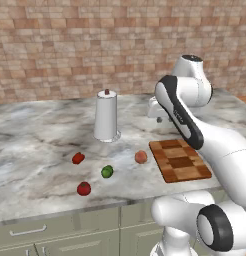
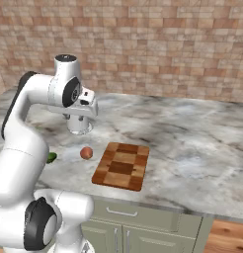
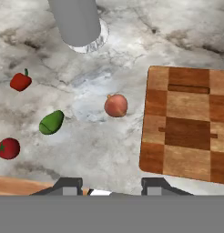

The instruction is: Place the avocado, onion, tomato, and bell pepper on the cutting board.

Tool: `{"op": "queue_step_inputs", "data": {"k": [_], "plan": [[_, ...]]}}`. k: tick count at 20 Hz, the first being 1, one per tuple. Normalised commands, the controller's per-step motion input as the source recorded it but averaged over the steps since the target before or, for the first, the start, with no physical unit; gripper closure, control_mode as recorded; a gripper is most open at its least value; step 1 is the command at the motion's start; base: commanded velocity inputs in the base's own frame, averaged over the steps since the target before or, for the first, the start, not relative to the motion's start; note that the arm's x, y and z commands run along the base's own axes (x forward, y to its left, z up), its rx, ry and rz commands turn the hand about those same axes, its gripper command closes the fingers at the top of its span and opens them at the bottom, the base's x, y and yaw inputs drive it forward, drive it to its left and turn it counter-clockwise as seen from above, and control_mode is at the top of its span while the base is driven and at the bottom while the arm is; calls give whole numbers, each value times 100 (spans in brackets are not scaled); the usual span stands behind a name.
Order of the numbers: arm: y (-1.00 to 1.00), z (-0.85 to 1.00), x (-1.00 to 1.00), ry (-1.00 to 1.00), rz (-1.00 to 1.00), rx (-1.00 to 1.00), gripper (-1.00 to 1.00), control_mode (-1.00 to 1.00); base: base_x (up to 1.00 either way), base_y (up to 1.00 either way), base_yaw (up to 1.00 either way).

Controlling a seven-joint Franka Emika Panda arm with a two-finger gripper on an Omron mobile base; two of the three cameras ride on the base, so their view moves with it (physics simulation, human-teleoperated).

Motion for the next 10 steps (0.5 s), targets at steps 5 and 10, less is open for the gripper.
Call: {"op": "queue_step_inputs", "data": {"k": [5, 10], "plan": [[6, -35, 30, 0, 0, 6, -100, -100, 0, 0, 0], [-21, -44, 35, 1, 2, 11, -100, -100, 0, 0, 0]]}}
